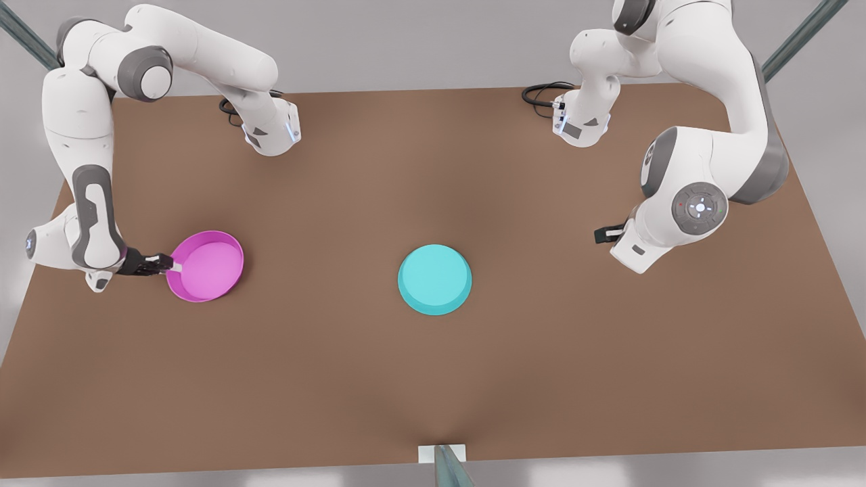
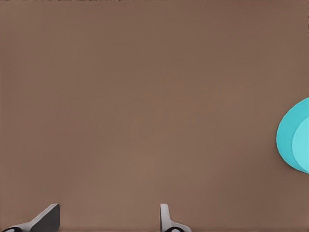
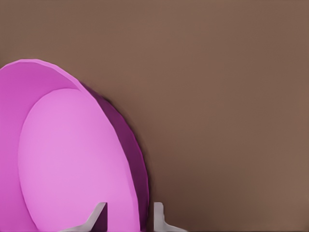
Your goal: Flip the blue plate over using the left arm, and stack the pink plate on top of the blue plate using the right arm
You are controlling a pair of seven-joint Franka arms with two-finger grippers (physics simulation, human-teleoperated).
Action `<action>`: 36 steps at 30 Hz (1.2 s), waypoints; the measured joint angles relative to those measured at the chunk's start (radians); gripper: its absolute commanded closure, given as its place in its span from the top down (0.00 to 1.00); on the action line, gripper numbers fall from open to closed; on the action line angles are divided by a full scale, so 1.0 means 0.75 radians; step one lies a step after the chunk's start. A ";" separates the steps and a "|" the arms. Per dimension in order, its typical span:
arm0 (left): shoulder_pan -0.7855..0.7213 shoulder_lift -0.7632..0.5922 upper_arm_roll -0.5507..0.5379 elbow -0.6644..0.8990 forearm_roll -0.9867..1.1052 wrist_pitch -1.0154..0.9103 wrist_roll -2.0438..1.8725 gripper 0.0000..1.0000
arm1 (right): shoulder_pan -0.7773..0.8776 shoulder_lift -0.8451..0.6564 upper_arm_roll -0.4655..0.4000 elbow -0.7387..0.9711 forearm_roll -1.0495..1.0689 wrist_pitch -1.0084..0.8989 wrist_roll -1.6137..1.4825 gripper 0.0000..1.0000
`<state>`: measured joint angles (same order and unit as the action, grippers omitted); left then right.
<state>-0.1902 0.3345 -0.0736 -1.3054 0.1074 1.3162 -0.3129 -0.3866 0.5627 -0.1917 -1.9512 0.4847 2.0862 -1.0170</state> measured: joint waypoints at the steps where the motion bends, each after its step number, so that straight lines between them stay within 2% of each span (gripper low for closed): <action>1: 0.000 0.000 0.000 0.000 0.000 0.000 0.000 1.00 | 0.000 0.004 0.000 0.000 0.000 0.002 0.000 0.40; 12: 0.000 0.006 0.000 0.000 0.000 0.006 0.002 1.00 | 0.004 0.005 0.002 -0.025 0.000 0.025 -0.002 0.40; 15: 0.001 0.006 0.000 0.000 0.000 0.006 0.002 1.00 | 0.003 0.005 0.002 -0.025 0.000 0.025 -0.015 0.23; 16: 0.002 0.006 0.000 0.000 0.000 0.006 0.002 1.00 | 0.002 0.004 0.002 -0.025 0.000 0.026 -0.021 0.21; 27: 0.002 0.006 0.000 0.000 0.000 0.006 0.002 1.00 | 0.009 -0.032 0.004 -0.033 0.005 0.008 -0.010 0.21; 36: 0.007 0.006 0.002 0.000 0.000 0.010 0.028 1.00 | 0.158 -0.161 0.012 -0.115 0.006 -0.025 0.222 0.21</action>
<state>-0.1853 0.3392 -0.0721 -1.3054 0.1072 1.3238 -0.2916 -0.2678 0.4418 -0.1830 -2.0378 0.4891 2.0674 -0.8503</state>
